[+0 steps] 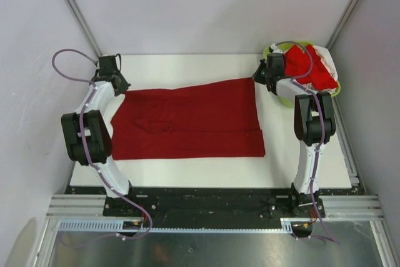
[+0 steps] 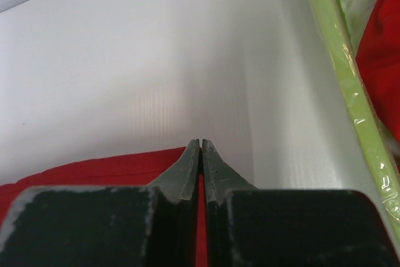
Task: Fold and stack the t-shirts
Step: Fold the other side of the tshirt into a rectangle
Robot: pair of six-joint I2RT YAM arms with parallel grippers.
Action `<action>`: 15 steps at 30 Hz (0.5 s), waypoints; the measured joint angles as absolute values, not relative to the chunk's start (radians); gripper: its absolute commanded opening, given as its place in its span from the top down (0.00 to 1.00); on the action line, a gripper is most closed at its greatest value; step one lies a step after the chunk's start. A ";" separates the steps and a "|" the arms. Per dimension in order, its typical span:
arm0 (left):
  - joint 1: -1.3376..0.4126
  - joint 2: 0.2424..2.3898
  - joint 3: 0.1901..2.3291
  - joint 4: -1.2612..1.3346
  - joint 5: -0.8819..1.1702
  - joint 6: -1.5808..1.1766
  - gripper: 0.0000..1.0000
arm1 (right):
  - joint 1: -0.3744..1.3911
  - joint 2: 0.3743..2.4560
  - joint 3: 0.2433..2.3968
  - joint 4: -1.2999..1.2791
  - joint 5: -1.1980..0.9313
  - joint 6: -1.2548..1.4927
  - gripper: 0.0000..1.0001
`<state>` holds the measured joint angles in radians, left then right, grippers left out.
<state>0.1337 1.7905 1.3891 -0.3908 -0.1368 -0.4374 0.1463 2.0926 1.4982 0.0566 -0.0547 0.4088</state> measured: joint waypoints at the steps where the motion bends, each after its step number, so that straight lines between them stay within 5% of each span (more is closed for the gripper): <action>1: 0.134 1.791 1.388 -0.390 -0.135 -0.437 1.00 | 0.146 2.093 1.498 0.057 -0.058 0.404 0.94; 15: 0.134 1.711 1.232 -0.383 -0.139 -0.437 1.00 | 0.143 2.003 1.313 0.081 -0.067 0.365 0.93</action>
